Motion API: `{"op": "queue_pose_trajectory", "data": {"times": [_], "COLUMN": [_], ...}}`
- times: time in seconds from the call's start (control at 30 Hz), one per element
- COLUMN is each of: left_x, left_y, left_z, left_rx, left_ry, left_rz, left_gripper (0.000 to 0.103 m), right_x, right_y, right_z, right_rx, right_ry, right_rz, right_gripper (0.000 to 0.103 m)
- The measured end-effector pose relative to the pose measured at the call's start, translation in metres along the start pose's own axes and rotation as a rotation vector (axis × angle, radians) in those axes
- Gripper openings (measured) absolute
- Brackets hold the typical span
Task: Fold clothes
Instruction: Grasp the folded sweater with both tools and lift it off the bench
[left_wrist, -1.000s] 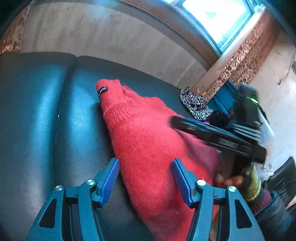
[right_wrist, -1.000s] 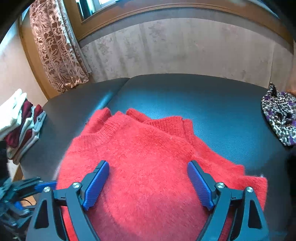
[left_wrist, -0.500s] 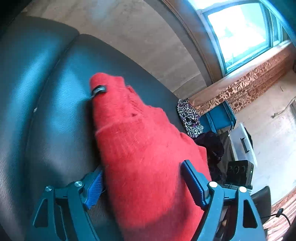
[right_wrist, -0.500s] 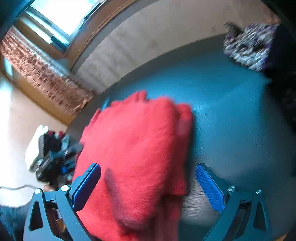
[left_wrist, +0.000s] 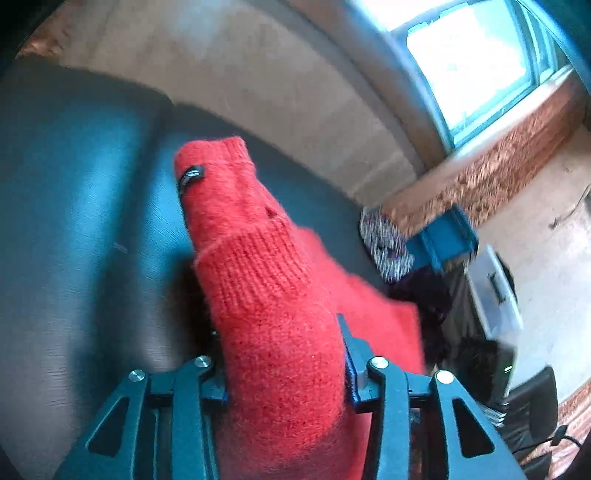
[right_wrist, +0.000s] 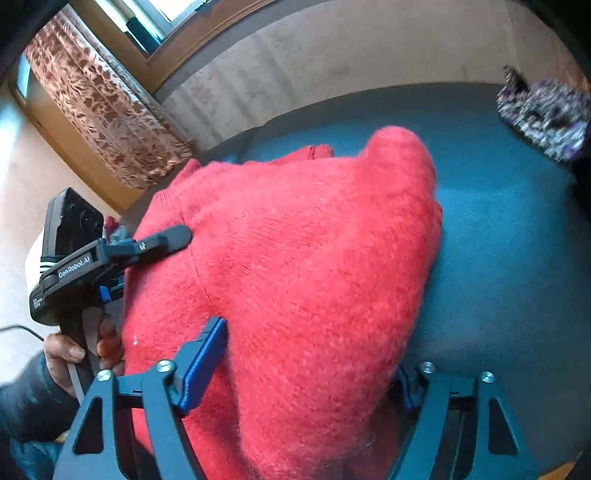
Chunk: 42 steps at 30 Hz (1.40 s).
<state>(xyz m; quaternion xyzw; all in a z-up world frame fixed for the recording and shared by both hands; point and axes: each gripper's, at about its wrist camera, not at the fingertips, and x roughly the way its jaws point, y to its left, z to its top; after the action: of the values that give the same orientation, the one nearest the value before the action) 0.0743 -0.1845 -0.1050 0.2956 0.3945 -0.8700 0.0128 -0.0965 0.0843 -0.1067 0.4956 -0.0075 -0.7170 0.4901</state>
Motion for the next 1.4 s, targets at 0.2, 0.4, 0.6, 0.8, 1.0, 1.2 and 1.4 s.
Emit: {"op": "queue_pose_trajectory", "data": {"times": [0.2,0.4,0.6,0.8,1.0,1.2,1.4], "left_x": [-0.132,-0.307,-0.453,-0.502,-0.507,-0.518,-0.561], "left_y": [0.015,0.009,0.033,0.168,0.280,0.252,0.211], "left_z": [0.023,0.063,0.107,0.141,0.121,0.137,0.121], "left_rx": [-0.006,0.067,-0.007,-0.378,-0.568,-0.448,-0.432], "left_ry": [-0.267,-0.639,-0.897,-0.855,-0.816,-0.820,-0.964], "left_rz": [0.028,0.113,0.321,0.541,0.478,0.511,0.700], "left_gripper": [0.040,0.039,0.039,0.039,0.047,0.051,0.050], "right_x": [0.037,0.063,0.097,0.192,0.287,0.289,0.256], "right_y": [0.083,0.244,0.436,0.559,0.571,0.573,0.582], "right_z": [0.021,0.085,0.164,0.198,0.160,0.177,0.180], "right_rx": [-0.016,-0.262,-0.462,-0.538,-0.553,-0.539,-0.631], "right_ry": [-0.001,-0.031,-0.040,0.119,0.218,0.193,0.040], "right_rz": [0.255,0.480,0.666,0.576,0.519,0.522,0.449], "right_gripper": [0.066,0.066,0.066,0.074,0.094,0.103,0.103]}}
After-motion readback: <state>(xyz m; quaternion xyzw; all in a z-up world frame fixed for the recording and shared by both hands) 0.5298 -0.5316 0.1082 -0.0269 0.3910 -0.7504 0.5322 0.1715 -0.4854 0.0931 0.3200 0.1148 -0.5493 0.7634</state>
